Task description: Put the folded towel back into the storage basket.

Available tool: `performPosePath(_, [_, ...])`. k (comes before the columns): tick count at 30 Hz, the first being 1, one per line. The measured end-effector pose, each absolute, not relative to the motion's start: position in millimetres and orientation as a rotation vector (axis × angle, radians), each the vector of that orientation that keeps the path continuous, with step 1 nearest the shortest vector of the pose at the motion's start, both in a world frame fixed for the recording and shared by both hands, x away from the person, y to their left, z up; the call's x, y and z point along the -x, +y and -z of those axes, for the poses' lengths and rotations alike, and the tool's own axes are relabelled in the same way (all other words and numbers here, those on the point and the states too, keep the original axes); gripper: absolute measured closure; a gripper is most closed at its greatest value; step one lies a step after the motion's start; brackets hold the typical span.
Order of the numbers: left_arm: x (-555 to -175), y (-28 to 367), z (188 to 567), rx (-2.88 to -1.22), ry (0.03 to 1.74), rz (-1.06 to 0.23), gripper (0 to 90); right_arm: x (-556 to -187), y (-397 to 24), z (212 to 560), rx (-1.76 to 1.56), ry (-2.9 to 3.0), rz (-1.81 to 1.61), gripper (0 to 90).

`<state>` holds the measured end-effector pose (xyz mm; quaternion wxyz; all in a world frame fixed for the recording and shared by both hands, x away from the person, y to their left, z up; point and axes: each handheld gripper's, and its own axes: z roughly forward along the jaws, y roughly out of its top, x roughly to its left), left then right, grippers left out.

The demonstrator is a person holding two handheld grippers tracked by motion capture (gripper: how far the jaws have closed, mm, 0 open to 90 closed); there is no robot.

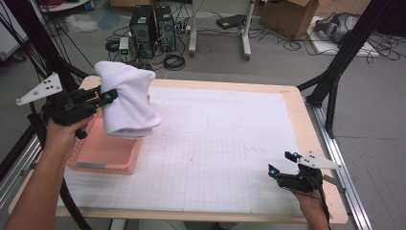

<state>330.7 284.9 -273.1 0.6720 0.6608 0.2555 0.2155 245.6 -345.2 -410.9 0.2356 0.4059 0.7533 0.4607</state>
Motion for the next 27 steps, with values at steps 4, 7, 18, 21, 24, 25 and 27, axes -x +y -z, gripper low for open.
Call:
performPosePath(4, [-330.3, 295.0, 275.4, -1.481, 0.588, -0.49, 73.9, -246.1, -345.7, 412.1, -1.114, 2.067, -1.255, 17.5])
performPosePath(7, [-330.8, 308.2, 277.9, -1.46, 0.61, -0.495, 73.9, -246.0, -345.3, 412.8, -1.117, 2.071, -1.248, 17.5])
performPosePath(18, [-330.3, 344.1, 283.1, -1.425, 0.658, -0.52, 73.9, -245.3, -347.0, 416.1, -1.112, 2.08, -1.215, 17.5])
performPosePath(21, [-329.7, 357.0, 289.9, -1.42, 0.682, -0.518, 73.9, -245.3, -346.2, 415.6, -1.112, 2.078, -1.214, 17.5])
performPosePath(24, [-331.2, 362.4, 297.7, -1.441, 0.689, -0.503, 73.9, -245.6, -343.4, 415.5, -1.098, 2.09, -1.214, 17.5])
performPosePath(25, [-331.7, 363.5, 300.6, -1.448, 0.691, -0.499, 73.9, -245.9, -342.0, 415.7, -1.09, 2.095, -1.212, 17.5])
performPosePath(27, [-333.0, 365.8, 307.2, -1.458, 0.696, -0.489, 73.8, -246.7, -339.0, 416.3, -1.075, 2.106, -1.207, 17.5])
